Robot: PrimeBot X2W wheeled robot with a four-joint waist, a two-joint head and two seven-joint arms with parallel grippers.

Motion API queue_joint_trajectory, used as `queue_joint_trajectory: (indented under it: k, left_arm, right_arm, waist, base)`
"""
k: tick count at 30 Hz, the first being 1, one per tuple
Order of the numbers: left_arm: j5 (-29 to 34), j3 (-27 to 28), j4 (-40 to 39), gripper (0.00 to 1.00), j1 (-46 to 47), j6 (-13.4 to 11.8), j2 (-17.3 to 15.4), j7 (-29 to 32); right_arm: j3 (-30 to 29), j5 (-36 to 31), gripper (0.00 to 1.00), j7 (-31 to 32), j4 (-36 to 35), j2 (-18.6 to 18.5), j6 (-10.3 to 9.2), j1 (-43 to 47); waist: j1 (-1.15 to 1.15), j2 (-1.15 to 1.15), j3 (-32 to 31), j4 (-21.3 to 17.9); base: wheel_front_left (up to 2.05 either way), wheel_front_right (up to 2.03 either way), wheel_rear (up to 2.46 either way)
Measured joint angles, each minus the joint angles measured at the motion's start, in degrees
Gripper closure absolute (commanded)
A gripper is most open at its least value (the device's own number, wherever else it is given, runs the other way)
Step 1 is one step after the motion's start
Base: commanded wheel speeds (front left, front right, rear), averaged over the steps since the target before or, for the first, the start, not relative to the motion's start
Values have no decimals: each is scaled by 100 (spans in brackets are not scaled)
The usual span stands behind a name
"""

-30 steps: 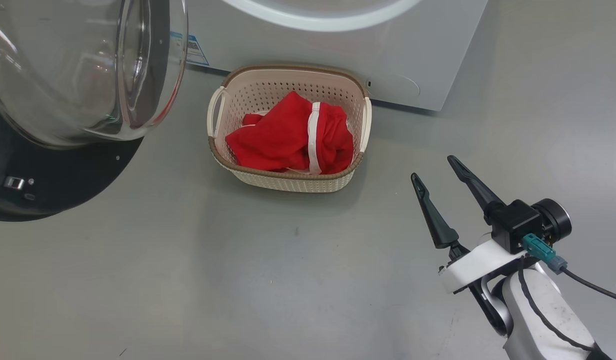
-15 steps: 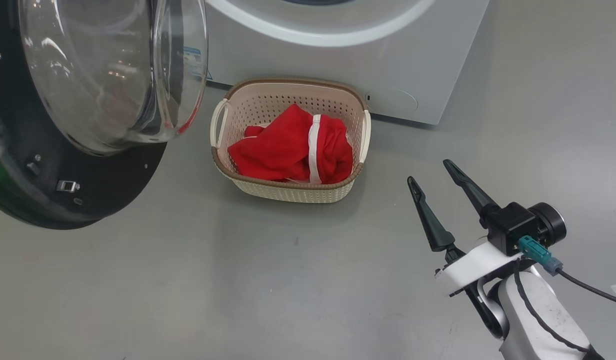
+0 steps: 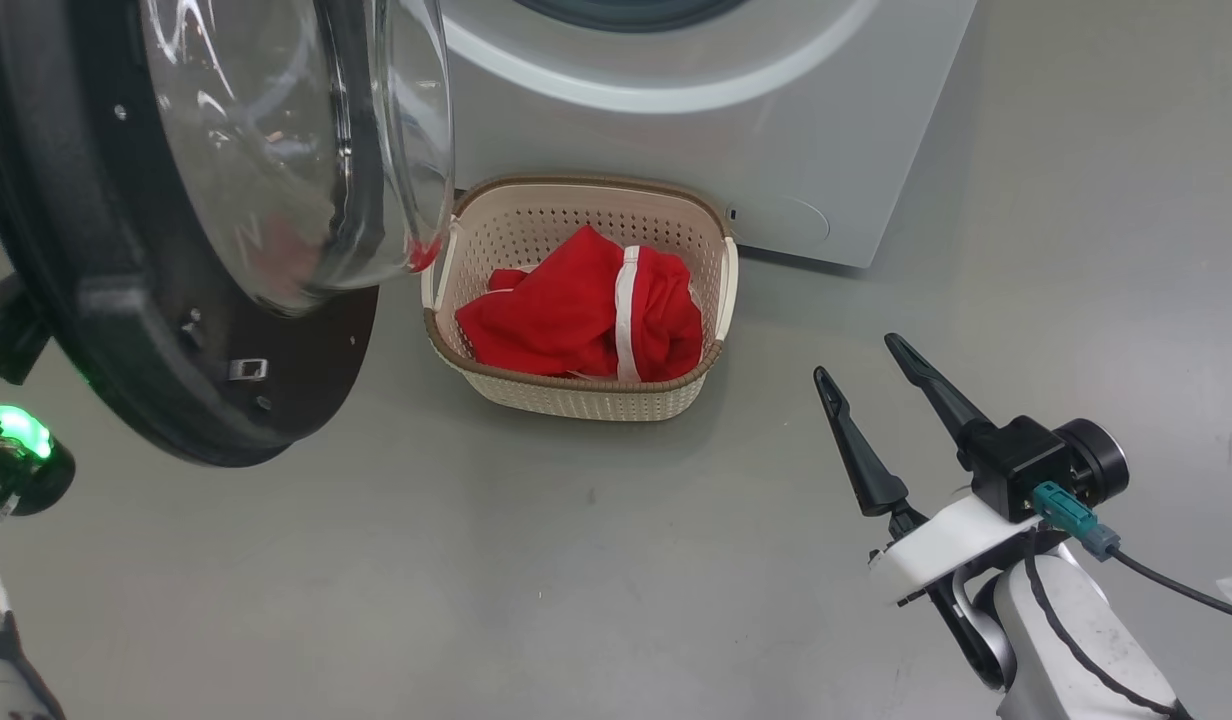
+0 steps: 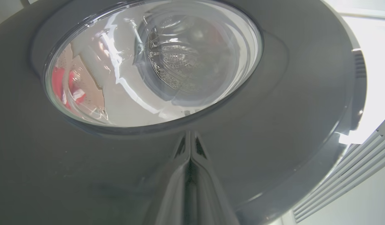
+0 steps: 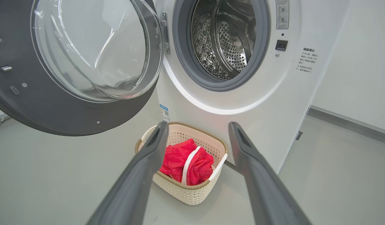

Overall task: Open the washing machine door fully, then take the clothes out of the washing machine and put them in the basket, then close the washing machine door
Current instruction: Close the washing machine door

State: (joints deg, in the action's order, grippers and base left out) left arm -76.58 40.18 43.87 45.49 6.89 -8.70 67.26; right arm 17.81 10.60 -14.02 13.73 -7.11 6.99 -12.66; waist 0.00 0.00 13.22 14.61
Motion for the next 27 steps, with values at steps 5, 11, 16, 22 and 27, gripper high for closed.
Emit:
queue_joint_trajectory:
  k: [5, 11, 16, 22, 27]
  left_arm:
    - [0, -187, -428, 100, -216, 0, 281, 133]
    - [0, -209, -812, 100, -519, 0, 416, 130]
    - [64, -263, -1270, 100, -719, 1, 442, -55]
    - [403, -190, -1920, 100, -992, 1, 444, -746]
    - [927, -374, -2613, 100, -1300, 1, 334, -1337]
  right_arm:
    - [20, 0, 0, -15, 25, 10, 0, 37]
    - [47, 0, 0, -16, 42, 31, 0, 42]
    - [55, 7, 0, -16, 70, 34, 0, 86]
    - [18, 58, 0, -16, 90, 85, -1, 174]
    - [-37, 92, 0, -18, 79, 114, -7, 258]
  waist:
    - [0, 0, -55, 2]
    - [0, 0, -111, 0]
    - [0, 0, -158, -3]
    - [0, 0, -271, 17]
    - [0, 0, -342, 74]
  base:
    - [0, 0, 0]
    - [0, 0, 0]
    - [0, 0, 0]
    - [0, 0, 0]
    - [0, 0, 0]
